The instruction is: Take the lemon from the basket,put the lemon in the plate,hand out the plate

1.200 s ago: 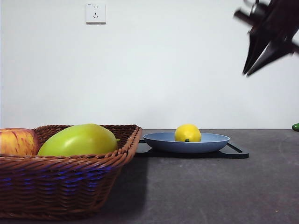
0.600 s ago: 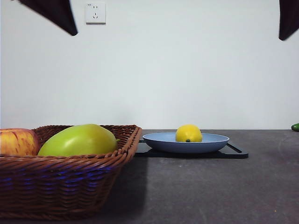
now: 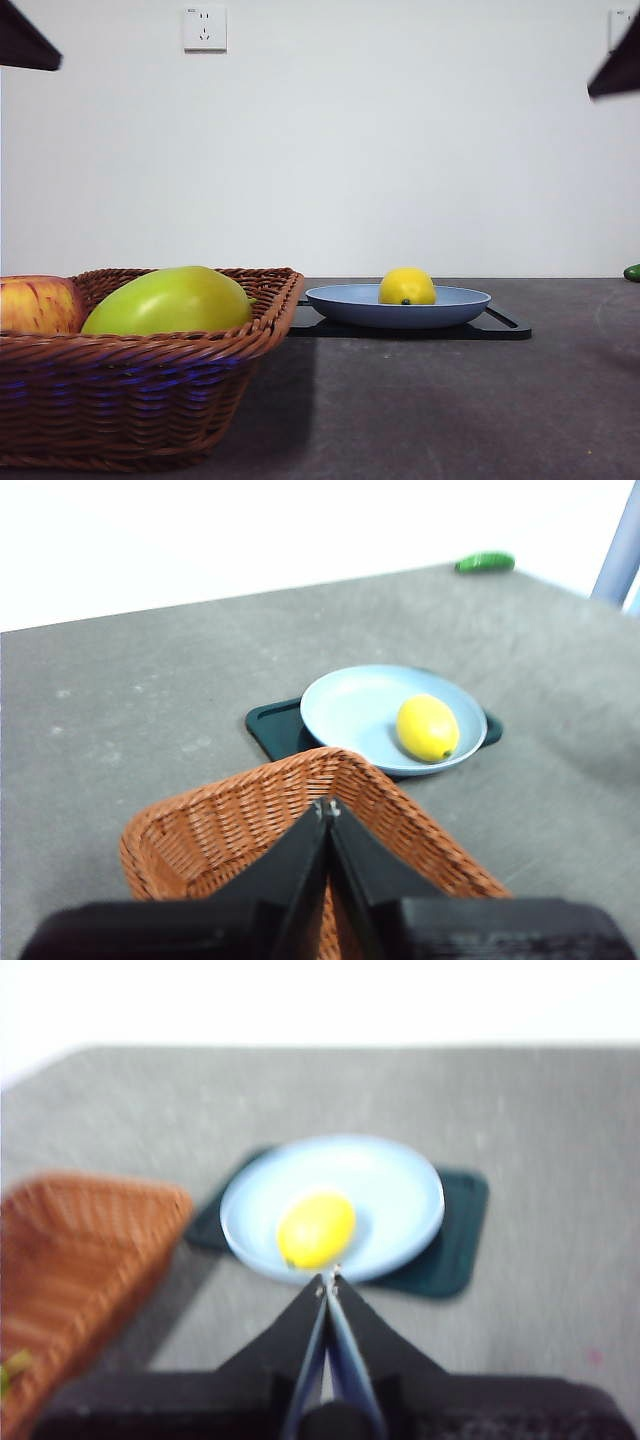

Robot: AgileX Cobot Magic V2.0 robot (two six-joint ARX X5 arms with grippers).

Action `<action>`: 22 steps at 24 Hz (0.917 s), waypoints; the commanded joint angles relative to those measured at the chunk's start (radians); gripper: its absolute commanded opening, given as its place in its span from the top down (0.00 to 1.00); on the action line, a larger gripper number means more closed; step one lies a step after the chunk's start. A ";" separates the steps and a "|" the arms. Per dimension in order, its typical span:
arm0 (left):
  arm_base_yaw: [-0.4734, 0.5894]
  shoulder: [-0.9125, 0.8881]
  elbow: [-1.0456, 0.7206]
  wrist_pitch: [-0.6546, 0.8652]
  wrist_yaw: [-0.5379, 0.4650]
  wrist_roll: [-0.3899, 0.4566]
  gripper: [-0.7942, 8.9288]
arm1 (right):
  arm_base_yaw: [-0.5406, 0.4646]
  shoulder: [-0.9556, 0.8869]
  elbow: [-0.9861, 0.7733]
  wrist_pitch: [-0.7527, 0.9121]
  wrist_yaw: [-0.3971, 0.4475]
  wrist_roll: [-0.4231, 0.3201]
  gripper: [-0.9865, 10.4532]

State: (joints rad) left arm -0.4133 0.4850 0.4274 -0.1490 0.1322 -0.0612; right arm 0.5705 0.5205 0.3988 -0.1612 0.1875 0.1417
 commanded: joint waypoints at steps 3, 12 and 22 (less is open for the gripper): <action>-0.004 -0.035 0.003 0.014 -0.001 -0.034 0.91 | 0.007 0.003 0.007 0.026 0.005 0.018 0.91; -0.004 -0.034 0.003 0.014 0.000 -0.033 0.91 | 0.007 0.002 0.008 0.025 0.005 0.018 0.91; 0.012 -0.132 0.003 -0.025 0.002 -0.033 0.91 | 0.007 0.002 0.008 0.025 0.004 0.018 0.91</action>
State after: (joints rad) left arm -0.4049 0.3874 0.4236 -0.1856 0.1310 -0.0906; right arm 0.5701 0.5186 0.3962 -0.1478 0.1875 0.1467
